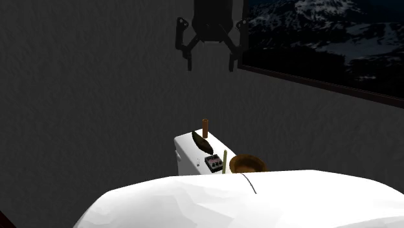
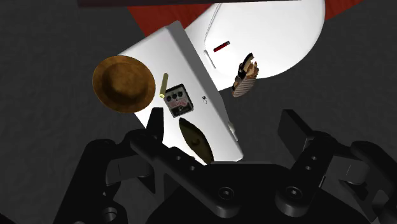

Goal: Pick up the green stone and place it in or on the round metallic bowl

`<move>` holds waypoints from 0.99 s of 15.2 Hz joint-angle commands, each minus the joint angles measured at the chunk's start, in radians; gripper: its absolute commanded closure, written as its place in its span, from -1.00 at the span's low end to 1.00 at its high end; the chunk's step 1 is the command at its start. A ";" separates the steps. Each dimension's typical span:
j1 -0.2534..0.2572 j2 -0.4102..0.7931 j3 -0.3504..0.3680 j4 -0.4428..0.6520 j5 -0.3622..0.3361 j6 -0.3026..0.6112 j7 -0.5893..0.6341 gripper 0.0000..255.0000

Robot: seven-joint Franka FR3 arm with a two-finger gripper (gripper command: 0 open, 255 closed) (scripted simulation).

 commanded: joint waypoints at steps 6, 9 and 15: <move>0.009 0.151 -0.020 -0.026 -0.013 0.164 -0.051 -1.00; 0.014 0.255 -0.031 -0.023 -0.017 0.258 -0.081 -1.00; 0.026 0.483 -0.049 0.020 -0.018 0.428 -0.142 -1.00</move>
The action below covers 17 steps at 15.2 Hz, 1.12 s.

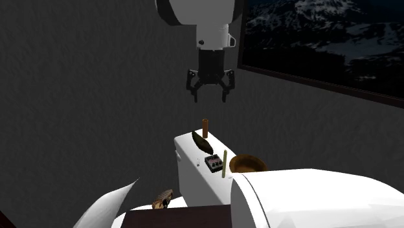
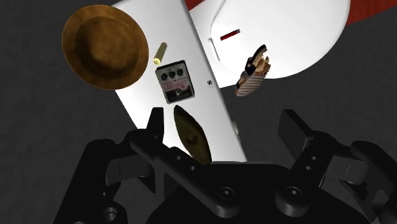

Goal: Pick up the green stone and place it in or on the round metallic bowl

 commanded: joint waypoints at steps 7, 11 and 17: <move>0.012 0.322 -0.012 0.120 0.015 0.182 -0.082 -1.00; 0.013 0.484 -0.009 0.212 0.026 0.243 -0.121 -1.00; 0.009 0.726 0.004 0.385 0.035 0.296 -0.170 -1.00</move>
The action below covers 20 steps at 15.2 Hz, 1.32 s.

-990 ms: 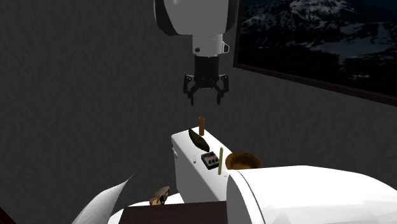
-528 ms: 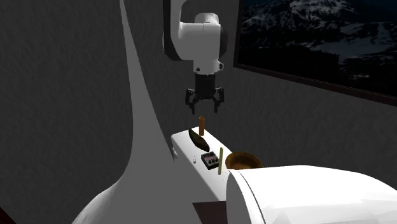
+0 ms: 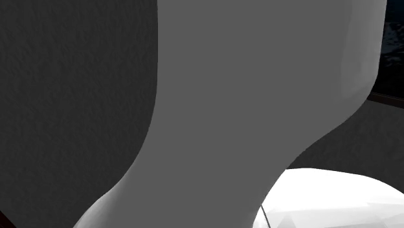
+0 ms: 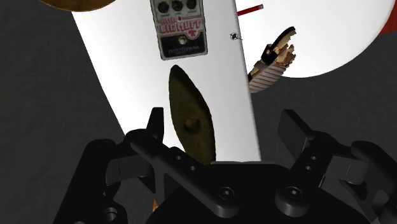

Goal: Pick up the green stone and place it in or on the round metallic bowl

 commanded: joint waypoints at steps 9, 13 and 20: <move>-0.008 0.409 0.024 0.385 -0.007 0.001 -0.063 -1.00; -0.007 0.585 0.031 0.591 -0.015 -0.039 -0.081 -1.00; -0.008 0.664 0.033 0.633 -0.015 -0.003 -0.084 -1.00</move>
